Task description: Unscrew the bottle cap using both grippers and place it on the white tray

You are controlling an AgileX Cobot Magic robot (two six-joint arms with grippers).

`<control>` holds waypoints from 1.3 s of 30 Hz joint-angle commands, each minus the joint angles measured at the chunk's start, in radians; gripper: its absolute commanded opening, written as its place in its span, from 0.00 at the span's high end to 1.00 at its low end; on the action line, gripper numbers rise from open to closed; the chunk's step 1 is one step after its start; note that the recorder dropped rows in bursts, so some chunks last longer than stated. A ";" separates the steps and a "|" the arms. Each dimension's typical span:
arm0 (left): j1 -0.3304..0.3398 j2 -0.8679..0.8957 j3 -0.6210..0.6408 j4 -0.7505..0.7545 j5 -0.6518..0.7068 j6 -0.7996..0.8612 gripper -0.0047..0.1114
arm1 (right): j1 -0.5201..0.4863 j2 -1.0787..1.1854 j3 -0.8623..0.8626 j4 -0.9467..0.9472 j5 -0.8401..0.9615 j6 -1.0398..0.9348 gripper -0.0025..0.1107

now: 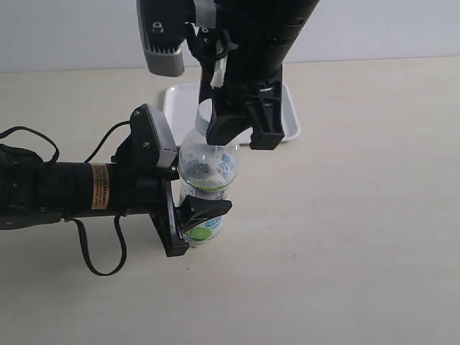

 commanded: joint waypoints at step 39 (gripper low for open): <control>-0.006 -0.002 0.001 -0.008 -0.013 -0.016 0.96 | -0.001 -0.003 -0.004 0.049 -0.064 0.484 0.32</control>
